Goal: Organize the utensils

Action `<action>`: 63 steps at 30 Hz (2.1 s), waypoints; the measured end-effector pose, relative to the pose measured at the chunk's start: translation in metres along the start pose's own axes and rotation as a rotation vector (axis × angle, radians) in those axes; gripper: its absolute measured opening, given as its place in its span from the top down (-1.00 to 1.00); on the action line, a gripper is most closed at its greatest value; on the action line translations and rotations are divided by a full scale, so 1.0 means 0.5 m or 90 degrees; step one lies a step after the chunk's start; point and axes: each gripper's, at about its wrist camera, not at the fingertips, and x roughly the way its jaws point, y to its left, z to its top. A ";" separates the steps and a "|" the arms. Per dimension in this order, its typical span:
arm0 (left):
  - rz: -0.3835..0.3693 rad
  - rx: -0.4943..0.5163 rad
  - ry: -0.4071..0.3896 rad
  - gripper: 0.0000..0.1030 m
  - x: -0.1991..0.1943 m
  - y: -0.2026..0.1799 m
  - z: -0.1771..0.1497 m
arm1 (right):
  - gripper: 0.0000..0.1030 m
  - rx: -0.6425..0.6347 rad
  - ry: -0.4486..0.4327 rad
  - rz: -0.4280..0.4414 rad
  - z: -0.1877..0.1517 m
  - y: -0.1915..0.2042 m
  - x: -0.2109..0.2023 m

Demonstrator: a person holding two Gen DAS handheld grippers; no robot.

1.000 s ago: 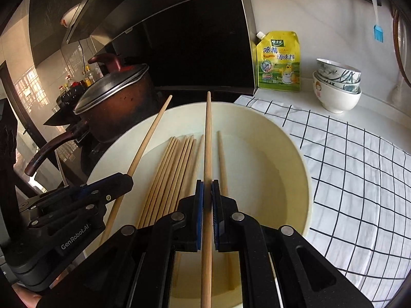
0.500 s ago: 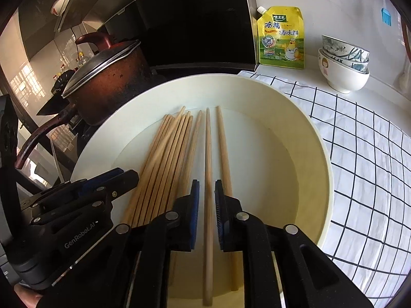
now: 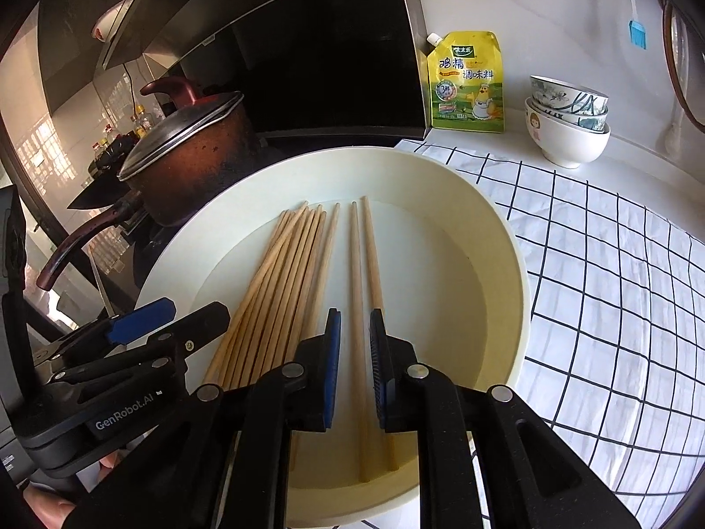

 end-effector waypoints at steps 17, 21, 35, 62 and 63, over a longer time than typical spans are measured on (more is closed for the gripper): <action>0.018 0.012 -0.019 -0.25 -0.041 -0.012 -0.015 | 0.63 0.007 -0.022 -0.002 -0.017 -0.004 -0.037; 0.021 0.014 -0.021 -0.30 -0.045 -0.015 -0.018 | 0.58 0.007 -0.026 0.000 -0.019 -0.004 -0.044; 0.027 0.015 -0.030 -0.42 -0.066 -0.019 -0.029 | 0.42 0.005 -0.039 -0.010 -0.025 -0.005 -0.065; 0.054 0.002 -0.040 -0.87 -0.084 -0.010 -0.034 | 0.23 0.010 -0.048 -0.023 -0.040 -0.017 -0.079; 0.055 0.001 -0.040 -0.87 -0.084 -0.010 -0.034 | 0.22 0.011 -0.048 -0.024 -0.041 -0.018 -0.080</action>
